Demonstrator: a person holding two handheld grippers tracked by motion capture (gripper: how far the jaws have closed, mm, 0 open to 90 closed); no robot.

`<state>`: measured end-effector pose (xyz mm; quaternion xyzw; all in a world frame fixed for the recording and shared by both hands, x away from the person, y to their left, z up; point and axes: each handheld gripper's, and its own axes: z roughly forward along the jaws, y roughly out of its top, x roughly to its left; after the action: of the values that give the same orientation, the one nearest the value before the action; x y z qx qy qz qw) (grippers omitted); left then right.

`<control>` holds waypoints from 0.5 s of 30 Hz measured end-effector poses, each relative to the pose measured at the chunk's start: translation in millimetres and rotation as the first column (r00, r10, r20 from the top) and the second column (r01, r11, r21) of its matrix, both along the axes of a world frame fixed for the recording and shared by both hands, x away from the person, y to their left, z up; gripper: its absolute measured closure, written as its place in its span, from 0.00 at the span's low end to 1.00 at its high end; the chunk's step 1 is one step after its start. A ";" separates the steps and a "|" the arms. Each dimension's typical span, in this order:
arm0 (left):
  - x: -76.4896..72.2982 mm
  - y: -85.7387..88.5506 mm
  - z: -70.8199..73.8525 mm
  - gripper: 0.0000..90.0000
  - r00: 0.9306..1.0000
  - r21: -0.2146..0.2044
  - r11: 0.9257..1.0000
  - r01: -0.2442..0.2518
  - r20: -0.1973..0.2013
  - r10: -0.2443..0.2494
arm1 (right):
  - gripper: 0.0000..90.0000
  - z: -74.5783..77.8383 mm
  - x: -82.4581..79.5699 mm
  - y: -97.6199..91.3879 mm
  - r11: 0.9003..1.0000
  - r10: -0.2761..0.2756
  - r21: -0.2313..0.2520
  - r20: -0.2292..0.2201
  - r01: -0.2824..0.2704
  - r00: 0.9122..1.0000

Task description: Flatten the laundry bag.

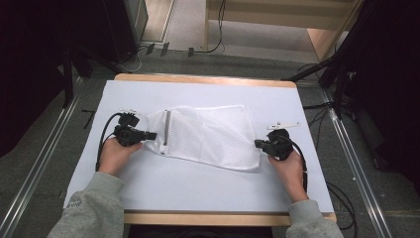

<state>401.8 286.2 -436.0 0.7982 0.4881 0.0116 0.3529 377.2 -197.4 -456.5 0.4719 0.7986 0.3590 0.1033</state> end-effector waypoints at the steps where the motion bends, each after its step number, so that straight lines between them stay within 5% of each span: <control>1: 3.4 2.4 -0.3 1.00 1.000 -0.010 1.000 -0.004 0.004 0.004 | 1.00 0.2 -3.4 1.3 1.000 0.008 -0.006 0.005 -0.008 1.000; 9: 19.5 21.5 -2.0 1.00 0.998 0.005 0.998 -0.061 0.004 0.061 | 1.00 -1.1 -31.2 26.5 0.995 0.097 -0.009 -0.007 -0.097 0.995; 15: 19.2 37.6 -1.4 1.00 0.995 -0.001 0.995 -0.095 -0.002 0.095 | 1.00 -4.2 -52.2 63.7 0.975 0.222 -0.010 -0.051 -0.223 0.974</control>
<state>421.1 323.7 -437.5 0.7739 0.5258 0.0276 0.3519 325.0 -133.7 -460.7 0.3875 0.8514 0.3504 0.0465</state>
